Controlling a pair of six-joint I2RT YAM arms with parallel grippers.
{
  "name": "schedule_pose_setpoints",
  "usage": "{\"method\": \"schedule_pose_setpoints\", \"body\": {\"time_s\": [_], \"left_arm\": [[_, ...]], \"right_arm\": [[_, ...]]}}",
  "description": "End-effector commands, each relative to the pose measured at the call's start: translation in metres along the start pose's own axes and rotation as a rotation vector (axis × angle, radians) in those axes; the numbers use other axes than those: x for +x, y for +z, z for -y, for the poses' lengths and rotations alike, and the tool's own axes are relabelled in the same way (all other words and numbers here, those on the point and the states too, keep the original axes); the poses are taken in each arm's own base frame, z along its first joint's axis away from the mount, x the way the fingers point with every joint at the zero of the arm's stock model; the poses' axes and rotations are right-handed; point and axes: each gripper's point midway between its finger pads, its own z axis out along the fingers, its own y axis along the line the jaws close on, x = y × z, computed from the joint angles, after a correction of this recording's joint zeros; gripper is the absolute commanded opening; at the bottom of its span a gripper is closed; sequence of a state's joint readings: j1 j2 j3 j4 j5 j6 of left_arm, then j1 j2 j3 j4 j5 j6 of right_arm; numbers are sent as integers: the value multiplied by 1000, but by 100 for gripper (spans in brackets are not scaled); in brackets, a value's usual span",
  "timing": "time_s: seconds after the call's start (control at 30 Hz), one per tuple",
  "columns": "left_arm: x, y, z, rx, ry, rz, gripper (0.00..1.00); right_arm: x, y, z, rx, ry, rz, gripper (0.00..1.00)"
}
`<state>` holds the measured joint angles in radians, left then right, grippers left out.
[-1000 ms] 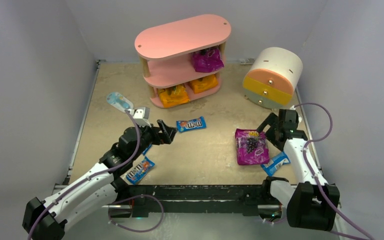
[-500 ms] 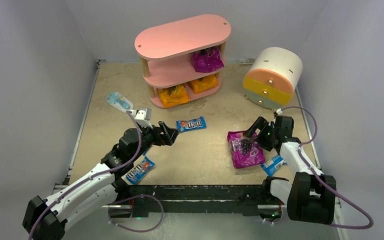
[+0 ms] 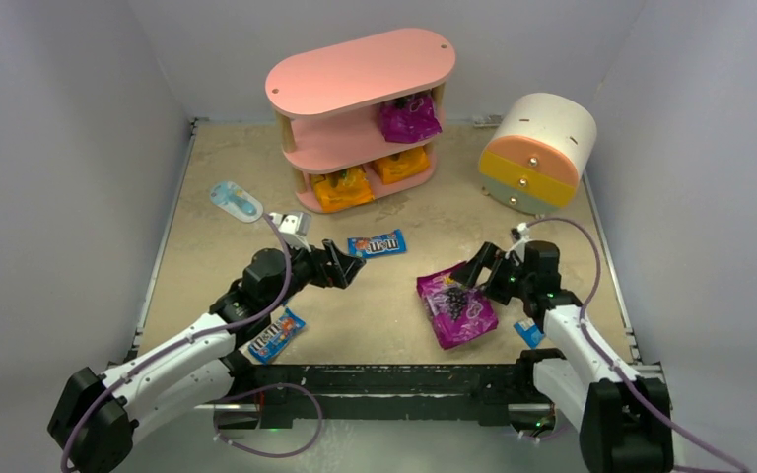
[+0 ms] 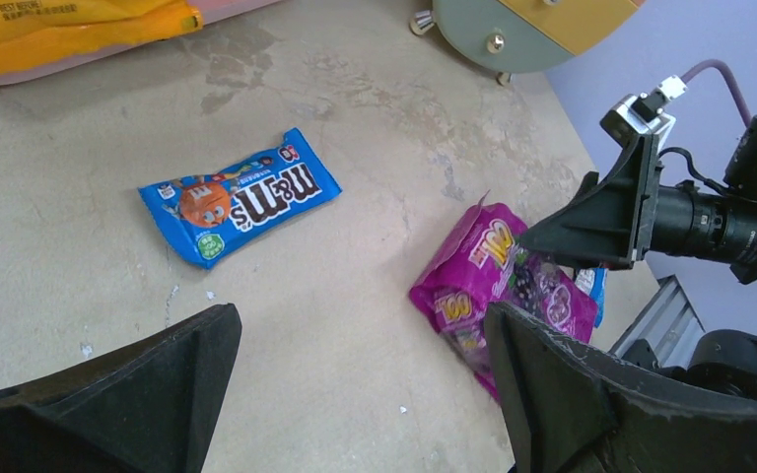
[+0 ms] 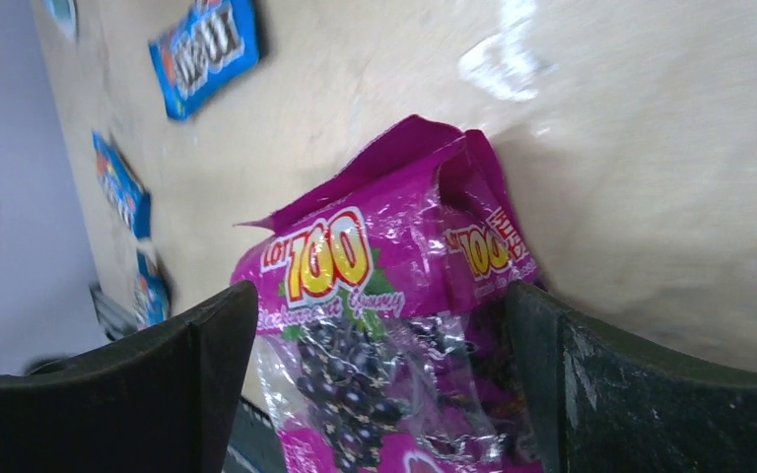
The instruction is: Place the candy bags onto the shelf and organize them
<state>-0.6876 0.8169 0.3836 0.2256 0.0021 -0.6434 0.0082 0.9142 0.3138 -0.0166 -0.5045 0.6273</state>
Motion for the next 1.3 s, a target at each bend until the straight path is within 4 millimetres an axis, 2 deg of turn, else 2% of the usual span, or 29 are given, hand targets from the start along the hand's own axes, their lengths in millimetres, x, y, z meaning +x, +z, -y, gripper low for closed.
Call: {"method": "schedule_pose_setpoints", "body": {"time_s": [0.0, 0.17, 0.27, 0.4, 0.5, 0.63, 0.93, 1.07, 1.1, 1.2, 1.27], "left_arm": [[-12, 4, 20, 81, 0, 24, 100], [-12, 8, 23, 97, -1, 22, 100], [-10, 11, 24, 104, 1, 10, 100], [-9, 14, 28, 117, 13, -11, 100], [-8, 16, 28, 118, 17, -15, 100], [-6, 19, 30, 134, 22, -29, 100], [-4, 20, 33, 149, 14, -44, 100], [-5, 21, 33, 146, 19, -46, 100], [-5, 21, 33, 146, 21, -45, 100], [-3, 22, 32, 141, 24, -52, 100], [-2, 22, 30, 132, 24, -59, 100]], "right_arm": [[9, 9, -4, 37, -130, -52, 98], [-15, 13, -1, 93, -203, 6, 98], [-21, 22, -7, 54, -228, 6, 98], [-5, 29, -20, -60, -215, -79, 98], [14, 27, -28, -145, -203, -143, 98], [24, 28, -19, -100, -215, -170, 97], [42, 35, 7, -12, -206, -231, 83], [52, 33, 8, -36, -188, -252, 65], [55, 32, 7, -45, -182, -257, 58], [52, 28, 2, -64, -195, -229, 30], [44, 25, -7, -87, -205, -195, 0]]}}
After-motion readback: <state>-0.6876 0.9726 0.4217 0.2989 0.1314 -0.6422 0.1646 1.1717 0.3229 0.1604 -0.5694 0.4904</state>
